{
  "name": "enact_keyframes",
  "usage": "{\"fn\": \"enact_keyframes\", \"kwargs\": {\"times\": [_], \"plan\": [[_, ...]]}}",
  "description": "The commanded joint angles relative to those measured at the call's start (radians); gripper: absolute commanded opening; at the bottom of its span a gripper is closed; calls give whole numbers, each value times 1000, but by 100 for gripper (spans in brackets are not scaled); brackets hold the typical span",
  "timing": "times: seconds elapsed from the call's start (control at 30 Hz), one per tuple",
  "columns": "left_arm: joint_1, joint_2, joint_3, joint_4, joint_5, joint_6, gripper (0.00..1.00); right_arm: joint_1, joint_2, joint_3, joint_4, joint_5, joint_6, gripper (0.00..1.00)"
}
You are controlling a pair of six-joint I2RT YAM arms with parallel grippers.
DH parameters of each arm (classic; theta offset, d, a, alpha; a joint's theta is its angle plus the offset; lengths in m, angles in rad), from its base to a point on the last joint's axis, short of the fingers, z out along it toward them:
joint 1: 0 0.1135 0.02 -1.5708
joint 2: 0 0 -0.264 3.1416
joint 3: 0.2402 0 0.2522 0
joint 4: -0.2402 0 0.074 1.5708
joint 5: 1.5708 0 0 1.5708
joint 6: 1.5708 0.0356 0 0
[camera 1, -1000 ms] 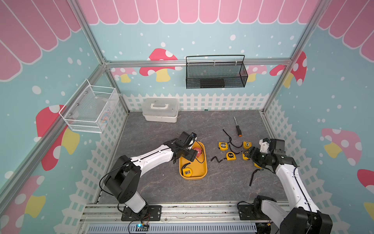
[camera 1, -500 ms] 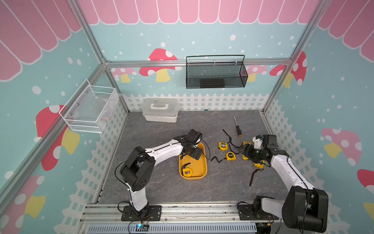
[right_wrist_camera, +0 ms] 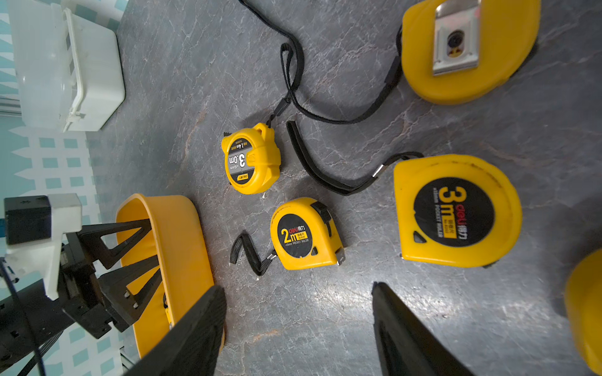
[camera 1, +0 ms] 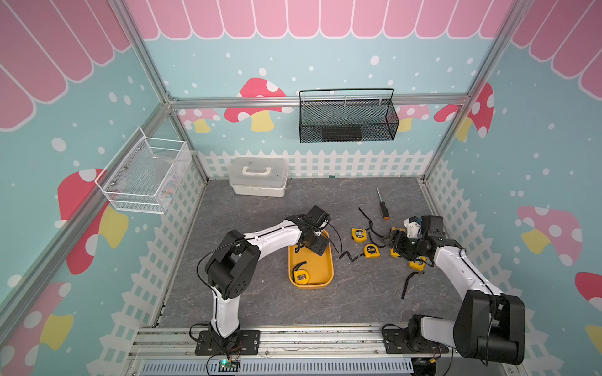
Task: Take the tape measure out of the storage box
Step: Pick up the tape measure from the storage box.
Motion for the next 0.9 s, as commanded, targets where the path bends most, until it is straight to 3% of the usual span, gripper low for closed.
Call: {"fn": "enact_keyframes", "kwargs": {"times": [0.0,0.53,0.87], "plan": [[-5,36,33,-25,-14,25,83,8,5,9,9,-11,-9,72],[11,87,57,-39,18,32,72,9,15,-2,12,-22,-10,72],[13,31,-27,-47,41,10,65,10,21,-2,14,-24,-12,72]]}}
